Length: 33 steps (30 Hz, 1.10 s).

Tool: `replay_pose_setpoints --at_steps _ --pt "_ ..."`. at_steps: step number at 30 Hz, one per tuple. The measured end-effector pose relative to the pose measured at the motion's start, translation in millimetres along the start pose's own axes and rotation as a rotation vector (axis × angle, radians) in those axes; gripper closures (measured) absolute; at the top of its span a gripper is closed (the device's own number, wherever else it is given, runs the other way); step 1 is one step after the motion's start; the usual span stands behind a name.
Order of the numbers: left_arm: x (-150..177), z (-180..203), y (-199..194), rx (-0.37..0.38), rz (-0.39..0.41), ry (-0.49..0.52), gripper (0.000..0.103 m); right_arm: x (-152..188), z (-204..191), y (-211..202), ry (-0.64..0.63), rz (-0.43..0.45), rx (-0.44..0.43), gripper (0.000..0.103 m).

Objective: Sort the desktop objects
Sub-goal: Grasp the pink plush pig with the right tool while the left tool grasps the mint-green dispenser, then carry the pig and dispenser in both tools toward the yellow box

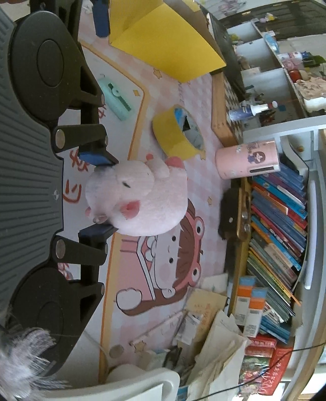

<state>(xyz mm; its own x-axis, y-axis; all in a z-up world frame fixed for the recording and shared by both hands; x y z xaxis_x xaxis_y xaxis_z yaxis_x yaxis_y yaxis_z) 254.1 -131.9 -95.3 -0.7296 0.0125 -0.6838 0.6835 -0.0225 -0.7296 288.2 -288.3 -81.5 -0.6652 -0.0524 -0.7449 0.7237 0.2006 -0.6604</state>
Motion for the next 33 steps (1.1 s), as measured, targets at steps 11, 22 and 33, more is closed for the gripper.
replay_pose_setpoints --at_steps 11,22,33 --pt "-8.0 9.9 28.8 -0.033 -0.037 0.017 0.034 10.7 28.5 5.5 0.029 -0.056 0.032 0.057" --pt "-15.5 7.9 52.5 -0.044 -0.059 0.021 0.06 4.0 28.8 15.2 -0.003 -0.054 0.035 0.032" --pt "-17.8 18.5 53.7 0.018 -0.059 0.038 0.08 -1.1 26.2 31.1 -0.038 -0.068 0.038 0.025"
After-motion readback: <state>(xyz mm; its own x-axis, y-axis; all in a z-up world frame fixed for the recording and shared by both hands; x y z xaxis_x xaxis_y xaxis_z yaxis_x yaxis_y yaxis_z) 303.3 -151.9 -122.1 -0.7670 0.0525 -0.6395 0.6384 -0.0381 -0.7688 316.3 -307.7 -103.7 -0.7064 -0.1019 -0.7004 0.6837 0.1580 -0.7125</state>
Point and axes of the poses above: each gripper's, at about its wrist camera, not at the fingertips, and y roughly the way its jaws point, z to its right, x to its underside, the point moved 10 cm from there along y, roughly the way its jaws point, and after that the axes turned 1 degree about -y, right-handed, at the moved point
